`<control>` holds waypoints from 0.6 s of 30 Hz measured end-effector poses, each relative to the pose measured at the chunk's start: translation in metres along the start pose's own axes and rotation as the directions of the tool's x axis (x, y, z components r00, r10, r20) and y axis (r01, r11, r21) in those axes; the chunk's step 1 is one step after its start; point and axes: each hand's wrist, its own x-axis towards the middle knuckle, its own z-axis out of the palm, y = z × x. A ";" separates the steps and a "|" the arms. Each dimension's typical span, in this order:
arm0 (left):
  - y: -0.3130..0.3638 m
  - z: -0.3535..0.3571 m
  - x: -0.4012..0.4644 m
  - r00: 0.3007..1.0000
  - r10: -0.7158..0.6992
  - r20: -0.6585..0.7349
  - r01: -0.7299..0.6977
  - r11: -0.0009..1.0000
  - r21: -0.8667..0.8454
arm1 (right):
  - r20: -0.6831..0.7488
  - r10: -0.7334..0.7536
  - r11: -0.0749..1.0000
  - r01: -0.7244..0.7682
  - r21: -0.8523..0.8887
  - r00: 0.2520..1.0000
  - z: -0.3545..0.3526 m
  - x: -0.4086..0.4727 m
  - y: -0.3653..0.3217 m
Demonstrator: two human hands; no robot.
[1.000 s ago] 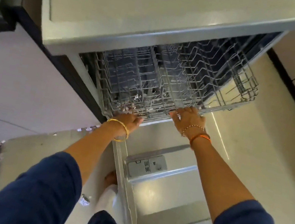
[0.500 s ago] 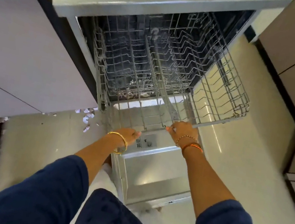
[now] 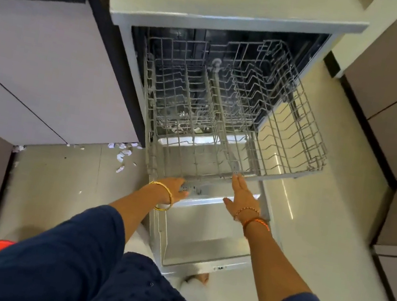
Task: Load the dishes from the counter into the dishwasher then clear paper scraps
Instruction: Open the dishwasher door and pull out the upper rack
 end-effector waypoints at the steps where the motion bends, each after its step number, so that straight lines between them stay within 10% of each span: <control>1: -0.001 0.000 -0.005 1.000 -0.004 -0.001 0.004 1.000 0.016 | 0.005 0.001 1.000 -0.001 0.018 1.000 0.002 -0.004 -0.002; 7: -0.004 -0.007 -0.025 0.999 -0.001 -0.042 0.004 0.998 0.064 | -0.042 -0.043 0.999 0.042 -0.022 0.998 -0.017 -0.002 -0.027; 13: -0.023 -0.054 -0.026 0.968 0.115 -0.222 -0.133 0.989 -0.068 | -0.461 -0.052 0.833 0.293 0.469 0.886 -0.040 0.005 -0.089; 18: -0.062 -0.125 -0.036 0.673 0.035 -0.738 -0.410 0.849 -0.334 | -0.754 0.229 0.549 0.558 0.622 0.616 -0.064 0.022 -0.186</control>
